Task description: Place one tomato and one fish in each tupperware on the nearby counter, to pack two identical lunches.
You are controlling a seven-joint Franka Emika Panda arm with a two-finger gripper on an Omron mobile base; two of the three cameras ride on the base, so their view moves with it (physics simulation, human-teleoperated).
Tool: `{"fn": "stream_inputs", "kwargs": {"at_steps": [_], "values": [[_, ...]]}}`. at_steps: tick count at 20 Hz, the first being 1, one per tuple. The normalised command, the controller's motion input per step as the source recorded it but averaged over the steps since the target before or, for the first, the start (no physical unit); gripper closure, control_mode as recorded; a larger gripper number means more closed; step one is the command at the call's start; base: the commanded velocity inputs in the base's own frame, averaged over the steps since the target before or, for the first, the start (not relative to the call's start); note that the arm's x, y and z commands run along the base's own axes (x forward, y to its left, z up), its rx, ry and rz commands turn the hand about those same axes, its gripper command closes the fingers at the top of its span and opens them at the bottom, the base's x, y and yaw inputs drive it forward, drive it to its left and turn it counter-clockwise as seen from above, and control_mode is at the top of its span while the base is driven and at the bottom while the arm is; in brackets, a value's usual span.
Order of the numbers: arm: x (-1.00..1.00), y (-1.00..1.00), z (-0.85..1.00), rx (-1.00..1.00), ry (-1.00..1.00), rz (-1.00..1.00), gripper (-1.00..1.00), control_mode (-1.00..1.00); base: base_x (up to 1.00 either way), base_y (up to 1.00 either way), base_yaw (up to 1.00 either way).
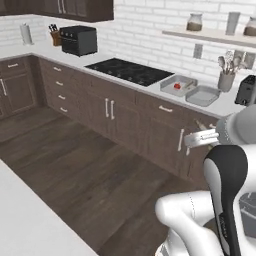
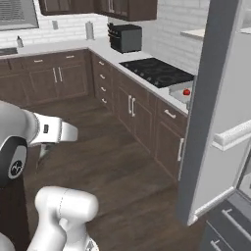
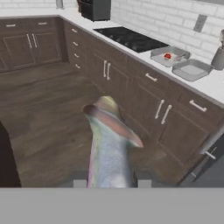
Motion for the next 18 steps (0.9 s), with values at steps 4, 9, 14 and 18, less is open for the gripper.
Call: {"fn": "stream_inputs", "kwargs": {"at_steps": [4, 9, 14, 18], "values": [[0.00, 0.00, 0.00, 0.00, 0.00, 0.00, 1.00, 1.00, 1.00, -0.04, 0.14], [0.00, 0.00, 0.00, 0.00, 0.00, 0.00, 1.00, 1.00, 1.00, 0.00, -0.02], [0.00, 0.00, 0.00, 0.00, 0.00, 0.00, 1.00, 1.00, 1.00, 0.00, -0.43], [0.00, 0.00, 0.00, 0.00, 0.00, 0.00, 1.00, 1.00, 0.94, 0.12, -0.63]]}}
